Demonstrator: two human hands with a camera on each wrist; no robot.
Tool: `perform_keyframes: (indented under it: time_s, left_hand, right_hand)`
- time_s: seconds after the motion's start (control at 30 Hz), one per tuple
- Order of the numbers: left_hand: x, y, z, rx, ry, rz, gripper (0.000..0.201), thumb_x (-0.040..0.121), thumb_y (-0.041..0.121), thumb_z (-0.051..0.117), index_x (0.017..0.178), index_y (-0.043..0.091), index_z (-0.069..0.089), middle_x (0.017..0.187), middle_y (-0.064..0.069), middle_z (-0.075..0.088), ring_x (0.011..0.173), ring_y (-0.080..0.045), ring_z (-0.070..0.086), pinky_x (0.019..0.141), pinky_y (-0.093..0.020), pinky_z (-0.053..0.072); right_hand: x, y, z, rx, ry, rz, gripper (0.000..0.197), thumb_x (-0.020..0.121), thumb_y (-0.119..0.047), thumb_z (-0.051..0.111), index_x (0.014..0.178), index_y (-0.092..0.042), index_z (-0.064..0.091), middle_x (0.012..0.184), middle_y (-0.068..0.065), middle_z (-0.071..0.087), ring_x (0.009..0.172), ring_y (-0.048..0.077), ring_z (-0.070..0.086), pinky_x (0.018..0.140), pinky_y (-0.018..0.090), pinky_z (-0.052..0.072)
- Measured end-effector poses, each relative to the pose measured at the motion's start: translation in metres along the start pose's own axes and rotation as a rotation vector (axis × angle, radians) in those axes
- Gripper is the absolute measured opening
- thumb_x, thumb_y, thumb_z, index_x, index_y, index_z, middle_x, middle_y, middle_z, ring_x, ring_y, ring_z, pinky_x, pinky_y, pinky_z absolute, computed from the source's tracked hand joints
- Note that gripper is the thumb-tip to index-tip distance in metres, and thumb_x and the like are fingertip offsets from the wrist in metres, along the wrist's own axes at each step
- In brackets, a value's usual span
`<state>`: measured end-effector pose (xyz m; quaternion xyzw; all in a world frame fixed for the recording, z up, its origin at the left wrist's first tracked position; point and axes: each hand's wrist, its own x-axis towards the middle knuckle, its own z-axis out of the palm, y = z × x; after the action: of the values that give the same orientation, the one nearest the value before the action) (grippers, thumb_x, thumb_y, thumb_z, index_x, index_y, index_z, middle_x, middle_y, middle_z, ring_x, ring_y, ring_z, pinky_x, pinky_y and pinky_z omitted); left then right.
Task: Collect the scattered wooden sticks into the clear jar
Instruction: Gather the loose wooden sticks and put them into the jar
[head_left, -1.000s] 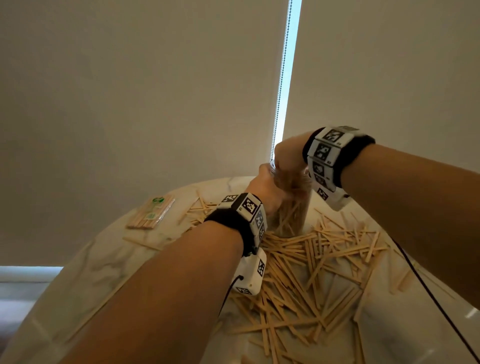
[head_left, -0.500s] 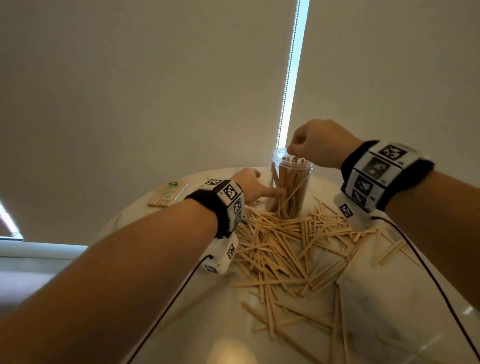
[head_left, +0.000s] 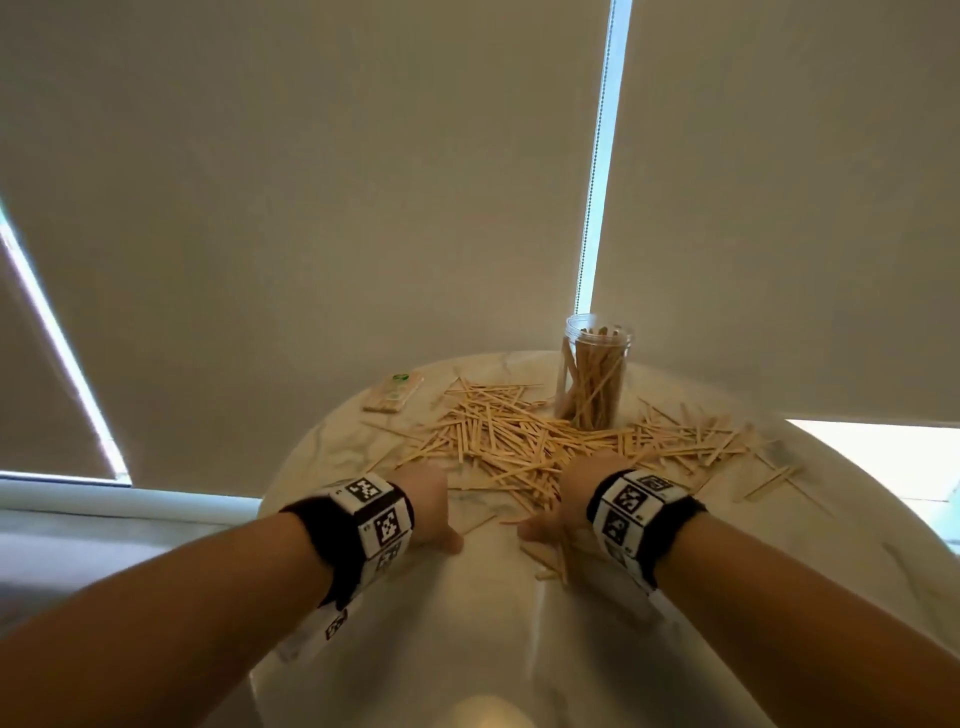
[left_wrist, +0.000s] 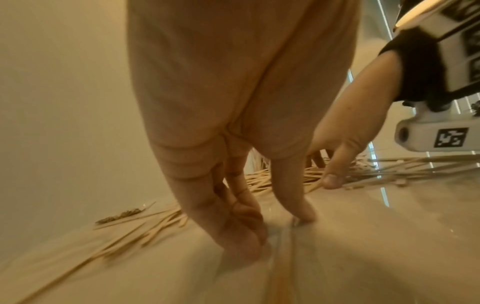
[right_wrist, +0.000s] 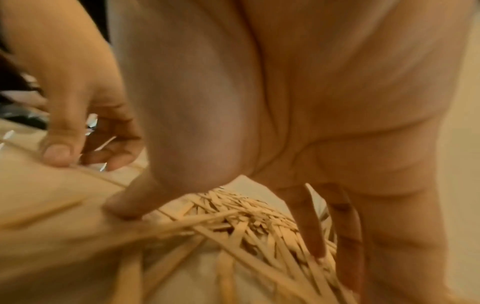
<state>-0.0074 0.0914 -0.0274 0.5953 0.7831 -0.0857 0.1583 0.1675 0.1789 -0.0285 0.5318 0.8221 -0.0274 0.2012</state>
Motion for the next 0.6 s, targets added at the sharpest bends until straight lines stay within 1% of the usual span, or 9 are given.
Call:
perform_keyframes:
  time_s: [0.07,0.13,0.2,0.27,0.33,0.4,0.43,0.53,0.6]
  left_hand:
    - [-0.001,0.003,0.006,-0.001,0.041,0.021,0.033,0.087,0.037,0.075,0.108,0.012,0.071,0.109,-0.005,0.072,0.102,-0.022,0.067,0.082,-0.032,0.054]
    - [-0.003,0.005,0.008,-0.024,0.054,0.035,0.015,0.088,0.027,0.073,0.092,0.014,0.067,0.1,-0.005,0.072,0.097,-0.022,0.068,0.084,-0.034,0.057]
    - [-0.005,0.007,0.009,-0.035,0.072,0.039,0.023,0.088,0.024,0.071,0.073,0.016,0.056,0.077,-0.002,0.063,0.082,-0.021,0.064,0.073,-0.032,0.055]
    - [-0.007,0.009,0.009,-0.057,0.075,0.018,0.033,0.091,0.024,0.067,0.064,0.016,0.049,0.064,0.0,0.051,0.064,-0.019,0.054,0.06,-0.028,0.046]
    - [-0.007,0.007,0.009,-0.1,0.11,0.006,0.032,0.096,0.026,0.058,0.067,0.013,0.054,0.066,-0.001,0.051,0.058,-0.016,0.048,0.057,-0.027,0.041]
    - [-0.006,0.005,0.007,-0.193,0.17,0.02,0.031,0.102,0.025,0.046,0.092,0.004,0.066,0.082,-0.006,0.06,0.071,-0.02,0.057,0.065,-0.028,0.042]
    - [-0.006,0.003,0.003,-0.234,0.189,0.021,0.035,0.104,0.025,0.041,0.103,0.0,0.065,0.092,-0.009,0.062,0.081,-0.023,0.06,0.069,-0.028,0.042]
    - [-0.007,-0.005,-0.007,-0.403,0.25,-0.01,0.032,0.107,0.03,0.036,0.102,0.004,0.054,0.102,-0.013,0.059,0.094,-0.027,0.057,0.075,-0.028,0.038]
    - [-0.004,-0.013,-0.012,-0.525,0.269,-0.021,0.03,0.104,0.033,0.042,0.099,0.007,0.056,0.093,-0.011,0.06,0.092,-0.03,0.059,0.073,-0.029,0.038]
  right_hand:
    - [-0.001,0.0,-0.004,0.103,0.025,-0.016,0.085,0.065,-0.086,0.063,0.108,-0.012,0.066,0.1,0.005,0.065,0.092,0.025,0.061,0.083,0.034,0.055]
    - [-0.003,0.001,-0.009,0.183,0.02,-0.031,0.074,0.073,-0.07,0.073,0.116,-0.01,0.066,0.096,0.003,0.061,0.09,0.023,0.058,0.081,0.033,0.052]
    - [-0.006,0.002,-0.013,0.185,0.027,-0.023,0.063,0.081,-0.055,0.076,0.12,-0.007,0.066,0.1,0.005,0.062,0.09,0.022,0.055,0.078,0.032,0.048]
    - [-0.01,0.003,-0.015,0.154,0.023,-0.017,0.055,0.086,-0.045,0.075,0.123,-0.005,0.066,0.11,0.008,0.065,0.094,0.022,0.056,0.082,0.032,0.049]
    - [-0.01,0.004,-0.015,0.16,0.012,-0.003,0.053,0.087,-0.039,0.075,0.125,-0.005,0.065,0.121,0.01,0.066,0.103,0.024,0.06,0.088,0.032,0.051]
    - [-0.009,0.004,-0.014,0.178,0.009,0.006,0.048,0.089,-0.036,0.073,0.125,-0.006,0.065,0.119,0.01,0.066,0.099,0.023,0.058,0.086,0.031,0.05]
    - [-0.009,0.003,-0.013,0.178,0.01,0.006,0.045,0.091,-0.035,0.071,0.124,-0.005,0.065,0.112,0.01,0.065,0.094,0.022,0.056,0.082,0.03,0.049]
    - [-0.011,-0.001,-0.01,0.173,0.023,-0.016,0.037,0.094,-0.03,0.064,0.121,-0.005,0.066,0.086,0.004,0.056,0.089,0.021,0.052,0.074,0.027,0.044]
    - [-0.013,-0.003,-0.01,0.154,0.015,-0.026,0.034,0.096,-0.028,0.06,0.121,-0.005,0.065,0.085,0.003,0.054,0.088,0.021,0.052,0.074,0.027,0.044]
